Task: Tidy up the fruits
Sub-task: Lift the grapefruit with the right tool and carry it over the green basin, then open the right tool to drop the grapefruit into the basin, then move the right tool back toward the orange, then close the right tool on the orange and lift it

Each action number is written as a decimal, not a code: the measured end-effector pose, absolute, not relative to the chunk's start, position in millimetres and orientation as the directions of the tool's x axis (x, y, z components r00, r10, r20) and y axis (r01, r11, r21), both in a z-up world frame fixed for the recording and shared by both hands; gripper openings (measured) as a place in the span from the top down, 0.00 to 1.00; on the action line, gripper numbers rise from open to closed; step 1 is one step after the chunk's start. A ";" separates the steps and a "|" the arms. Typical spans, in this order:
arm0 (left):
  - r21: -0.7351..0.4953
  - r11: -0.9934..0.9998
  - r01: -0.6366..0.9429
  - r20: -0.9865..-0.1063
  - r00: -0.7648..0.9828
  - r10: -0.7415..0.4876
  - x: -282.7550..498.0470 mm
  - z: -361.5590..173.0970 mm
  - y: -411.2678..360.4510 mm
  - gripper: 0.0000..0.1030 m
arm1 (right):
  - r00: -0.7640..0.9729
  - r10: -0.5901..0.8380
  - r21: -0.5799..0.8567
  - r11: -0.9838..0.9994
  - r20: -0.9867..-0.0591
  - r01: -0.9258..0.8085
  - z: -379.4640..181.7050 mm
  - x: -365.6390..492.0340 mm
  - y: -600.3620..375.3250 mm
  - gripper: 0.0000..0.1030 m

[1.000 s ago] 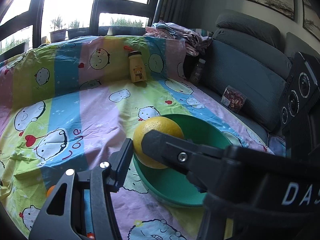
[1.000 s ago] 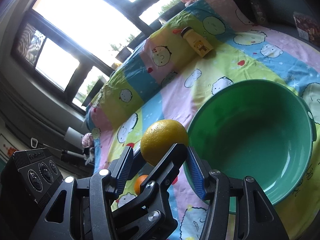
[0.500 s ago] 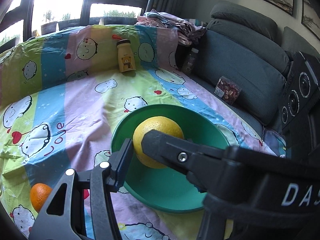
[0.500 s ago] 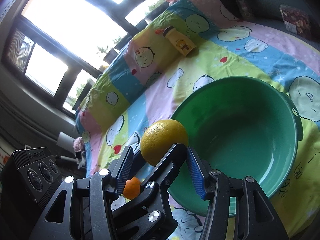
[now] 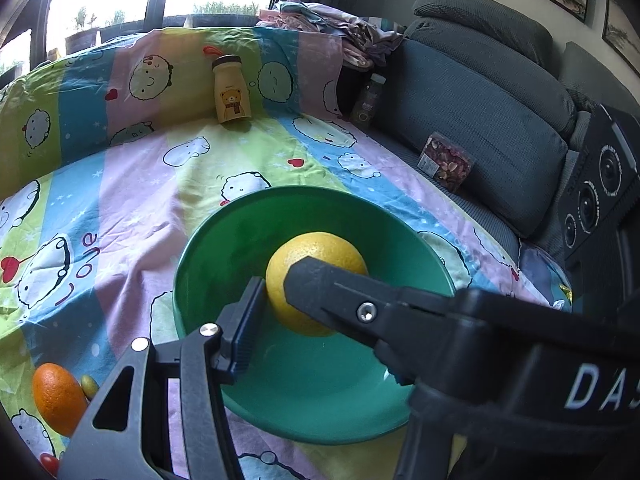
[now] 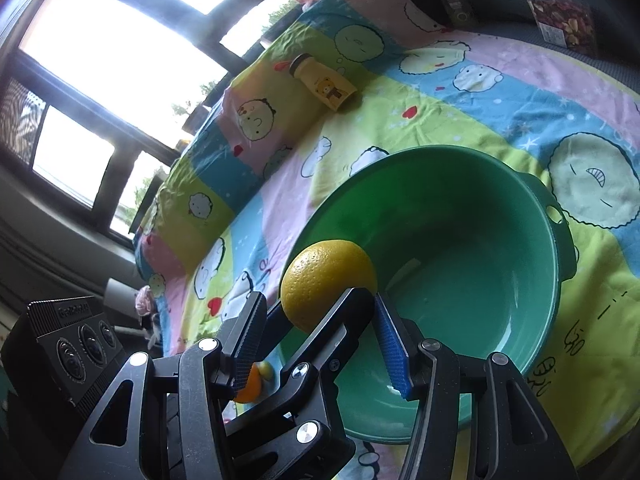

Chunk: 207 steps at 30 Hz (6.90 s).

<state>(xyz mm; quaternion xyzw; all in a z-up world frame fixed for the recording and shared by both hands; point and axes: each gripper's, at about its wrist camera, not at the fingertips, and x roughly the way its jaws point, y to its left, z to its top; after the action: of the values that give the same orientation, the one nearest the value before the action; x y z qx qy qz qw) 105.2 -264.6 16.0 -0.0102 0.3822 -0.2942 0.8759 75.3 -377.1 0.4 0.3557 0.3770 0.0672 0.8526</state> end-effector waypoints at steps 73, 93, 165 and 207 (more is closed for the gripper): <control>-0.268 0.959 -0.095 -0.720 0.681 -0.134 32.7 12.4 -25.1 0.27 | 0.643 0.515 0.605 0.790 -0.567 -0.099 25.0 80.1 -276.9 0.10; -0.407 0.903 -0.135 -0.745 0.621 -0.243 27.8 -13.5 23.4 0.15 | 0.501 0.512 0.484 0.853 -0.697 -0.198 1.9 88.3 -187.8 0.09; -0.385 0.920 -0.078 -0.814 0.499 -0.298 41.1 -33.5 -4.2 0.16 | 0.352 0.584 0.558 0.809 -0.731 -0.183 -30.5 102.7 -166.8 0.09; -0.463 0.886 0.009 -0.761 0.508 -0.403 100.4 -52.9 -38.2 0.41 | 0.352 0.553 0.534 0.830 -0.755 -0.161 -64.1 160.0 -164.5 0.33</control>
<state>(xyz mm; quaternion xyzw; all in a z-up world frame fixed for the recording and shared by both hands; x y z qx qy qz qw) 100.4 -38.2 -52.9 -0.2049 0.4808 -0.1223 0.8438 160.0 -164.5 -64.1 0.1873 0.5235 0.2231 0.8007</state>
